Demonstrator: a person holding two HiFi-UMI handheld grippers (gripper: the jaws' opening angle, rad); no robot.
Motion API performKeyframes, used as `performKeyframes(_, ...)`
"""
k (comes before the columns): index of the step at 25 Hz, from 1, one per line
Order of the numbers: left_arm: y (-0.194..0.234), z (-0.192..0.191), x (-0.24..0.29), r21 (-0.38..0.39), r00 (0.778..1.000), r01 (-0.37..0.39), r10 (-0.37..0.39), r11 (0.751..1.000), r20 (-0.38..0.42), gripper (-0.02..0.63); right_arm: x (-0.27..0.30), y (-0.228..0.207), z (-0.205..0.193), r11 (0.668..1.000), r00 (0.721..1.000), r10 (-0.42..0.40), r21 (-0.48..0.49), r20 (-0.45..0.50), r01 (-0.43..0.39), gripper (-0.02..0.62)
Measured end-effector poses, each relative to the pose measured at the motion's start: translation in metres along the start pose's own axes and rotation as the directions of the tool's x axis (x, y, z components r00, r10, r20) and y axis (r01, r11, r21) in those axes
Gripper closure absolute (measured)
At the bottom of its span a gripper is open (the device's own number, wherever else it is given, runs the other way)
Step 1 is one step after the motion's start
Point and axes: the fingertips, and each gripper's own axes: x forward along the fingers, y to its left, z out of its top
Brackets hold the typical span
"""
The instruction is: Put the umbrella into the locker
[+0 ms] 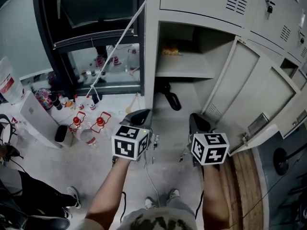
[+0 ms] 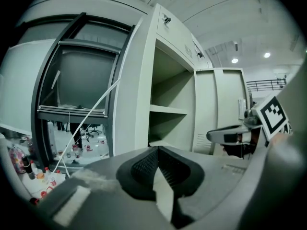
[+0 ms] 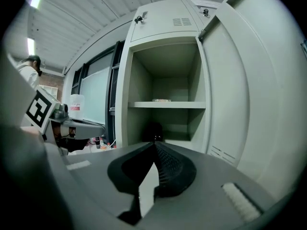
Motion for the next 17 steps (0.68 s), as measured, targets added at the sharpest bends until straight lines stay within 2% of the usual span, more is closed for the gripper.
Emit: performKeyframes(17,0.0033,0.0064,0.0043,0.029,1.0,-0.019,0.019,0.999,-0.002,0.6,0.0067,0.0006,0.0005,1.0,1.0,0.018,0.011,0.012,-0.018,0.597)
